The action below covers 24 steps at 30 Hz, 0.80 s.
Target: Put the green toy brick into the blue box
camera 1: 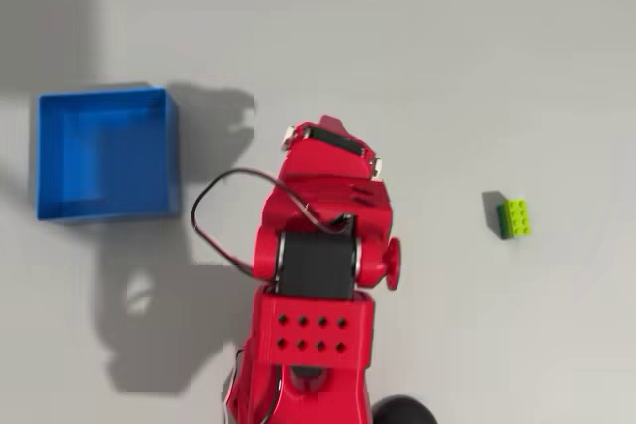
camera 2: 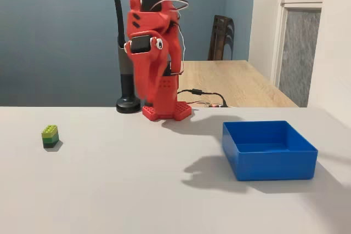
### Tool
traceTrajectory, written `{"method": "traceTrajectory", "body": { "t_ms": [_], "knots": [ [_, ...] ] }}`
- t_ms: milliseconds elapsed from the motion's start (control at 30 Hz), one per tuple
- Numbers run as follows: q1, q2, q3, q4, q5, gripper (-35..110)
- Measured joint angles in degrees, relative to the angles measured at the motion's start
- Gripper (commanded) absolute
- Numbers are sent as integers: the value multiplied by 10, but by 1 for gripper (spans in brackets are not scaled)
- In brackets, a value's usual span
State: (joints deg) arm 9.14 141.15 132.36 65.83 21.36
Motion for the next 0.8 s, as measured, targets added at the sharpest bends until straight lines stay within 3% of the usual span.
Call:
{"method": "traceTrajectory", "body": {
  "t_ms": [267, 800],
  "knots": [
    [88, -115, -112, 66, 62, 17],
    [299, -214, -124, 69, 47, 25]
  ]
}}
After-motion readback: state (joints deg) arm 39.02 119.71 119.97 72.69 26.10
